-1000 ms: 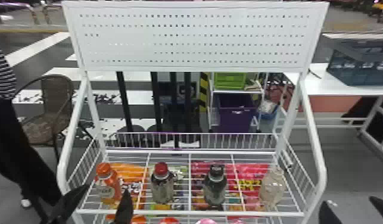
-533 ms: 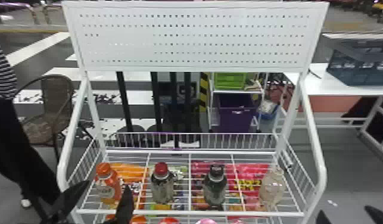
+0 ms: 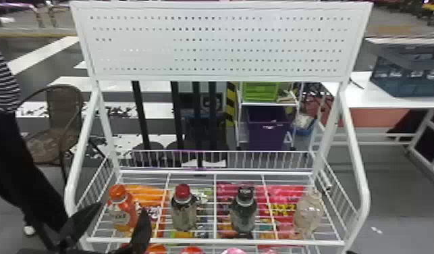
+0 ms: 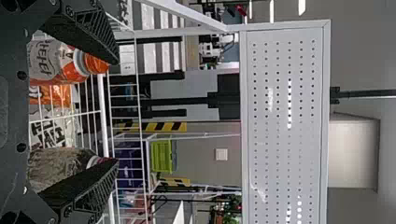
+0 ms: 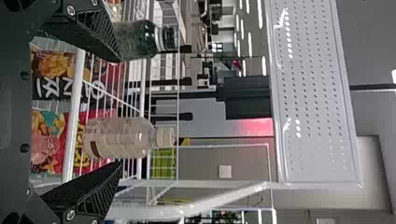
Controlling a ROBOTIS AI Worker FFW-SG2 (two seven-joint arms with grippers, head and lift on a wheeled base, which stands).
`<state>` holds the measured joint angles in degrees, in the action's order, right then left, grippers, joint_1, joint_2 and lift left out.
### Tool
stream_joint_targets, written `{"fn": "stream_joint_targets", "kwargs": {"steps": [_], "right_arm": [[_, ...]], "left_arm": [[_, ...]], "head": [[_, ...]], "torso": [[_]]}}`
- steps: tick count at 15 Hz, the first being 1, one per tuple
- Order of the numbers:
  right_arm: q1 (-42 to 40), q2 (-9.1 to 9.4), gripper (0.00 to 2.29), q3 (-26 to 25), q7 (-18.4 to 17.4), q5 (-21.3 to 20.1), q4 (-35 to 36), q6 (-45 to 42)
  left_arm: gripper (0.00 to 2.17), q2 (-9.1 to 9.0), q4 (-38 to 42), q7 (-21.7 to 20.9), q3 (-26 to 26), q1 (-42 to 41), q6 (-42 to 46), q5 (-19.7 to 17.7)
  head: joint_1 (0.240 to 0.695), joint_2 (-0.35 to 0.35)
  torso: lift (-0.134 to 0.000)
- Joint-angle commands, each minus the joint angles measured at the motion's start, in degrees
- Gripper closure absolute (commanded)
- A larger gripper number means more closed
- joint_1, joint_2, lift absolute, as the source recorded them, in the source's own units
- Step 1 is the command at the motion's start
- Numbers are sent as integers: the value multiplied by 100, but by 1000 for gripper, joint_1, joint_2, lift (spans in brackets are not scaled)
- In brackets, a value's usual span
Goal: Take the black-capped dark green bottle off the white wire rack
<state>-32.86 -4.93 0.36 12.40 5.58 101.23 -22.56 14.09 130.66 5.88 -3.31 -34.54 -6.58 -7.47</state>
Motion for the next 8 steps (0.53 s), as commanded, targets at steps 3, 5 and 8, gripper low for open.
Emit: {"fn": "stream_joint_targets", "kwargs": {"steps": [3, 5, 8], "right_arm": [[1009, -8, 117, 773, -62, -330, -868, 354], [1414, 27, 117, 1001, -142, -418, -1176, 547], [1985, 194, 124, 1212, -317, -585, -1800, 600]], "left_arm": [[144, -2, 100, 1, 94, 9, -147, -18], [144, -2, 126, 1, 111, 9, -165, -35], [144, 7, 144, -43, 111, 17, -323, -35]], "head": [[499, 0], [499, 0], [499, 0]], "torso": [[0], [0], [0]]}}
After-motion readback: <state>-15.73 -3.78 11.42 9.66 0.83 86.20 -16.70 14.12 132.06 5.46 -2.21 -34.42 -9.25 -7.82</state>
